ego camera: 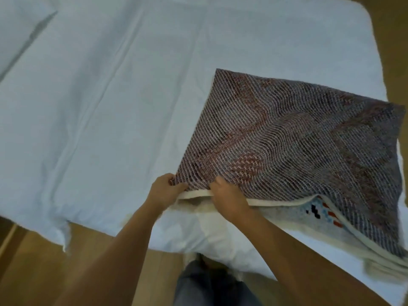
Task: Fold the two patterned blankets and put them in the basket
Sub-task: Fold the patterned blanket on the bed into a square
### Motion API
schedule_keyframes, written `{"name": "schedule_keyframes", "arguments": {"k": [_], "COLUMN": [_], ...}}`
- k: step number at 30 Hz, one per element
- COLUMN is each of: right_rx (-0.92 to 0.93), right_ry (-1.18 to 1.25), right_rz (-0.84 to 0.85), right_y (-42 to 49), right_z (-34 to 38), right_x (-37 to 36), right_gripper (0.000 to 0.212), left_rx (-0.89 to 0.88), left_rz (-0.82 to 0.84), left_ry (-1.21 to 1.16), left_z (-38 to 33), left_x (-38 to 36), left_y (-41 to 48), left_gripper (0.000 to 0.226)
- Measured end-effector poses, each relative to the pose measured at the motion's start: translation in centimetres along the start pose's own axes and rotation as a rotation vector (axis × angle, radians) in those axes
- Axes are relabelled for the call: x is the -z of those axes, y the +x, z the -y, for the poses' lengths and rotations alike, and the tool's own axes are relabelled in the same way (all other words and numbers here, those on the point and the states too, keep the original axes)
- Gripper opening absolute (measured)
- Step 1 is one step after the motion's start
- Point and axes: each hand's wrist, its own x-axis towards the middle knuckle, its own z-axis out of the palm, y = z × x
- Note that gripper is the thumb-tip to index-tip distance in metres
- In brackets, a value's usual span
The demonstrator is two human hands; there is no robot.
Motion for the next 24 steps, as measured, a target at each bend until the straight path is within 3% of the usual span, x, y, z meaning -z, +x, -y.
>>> {"name": "schedule_keyframes", "arguments": {"k": [6,11,13,16,19,22,24], "right_rx": [-0.058,-0.084,-0.138,-0.239,-0.362,-0.540,-0.618], "right_ry": [-0.098,0.012,0.164,0.260,0.210,0.182,0.143], "right_rz": [0.138,0.269,0.201,-0.101,-0.193,-0.208,-0.188], "right_y": [0.7,0.3,-0.3,-2.3,-5.3,-8.8,-11.0], "right_z": [-0.5,-0.5,-0.6,-1.4,-4.4,-8.9,-12.1], "right_x": [-3.3,-4.3,-3.9,-2.9,-2.1,-1.7,-1.7], "right_gripper": [0.023,0.036,0.032,0.021,0.017,0.022,0.024], "left_rx": [-0.027,0.024,-0.017,-0.264,-0.545,-0.558,-0.615], "left_rz": [0.074,0.035,-0.052,-0.152,-0.003,0.224,0.251], "left_ry": [0.368,0.583,0.632,0.744,0.830,0.760,0.804], "left_z": [3.5,3.7,2.8,1.0,-1.1,-3.0,-3.5], "left_x": [-1.9,-2.3,-2.5,-4.0,-7.7,-12.6,-15.9], "left_y": [1.4,1.9,1.9,1.2,-0.4,-2.4,-3.4], "left_gripper": [0.029,0.021,0.019,0.029,0.026,0.020,0.023]}}
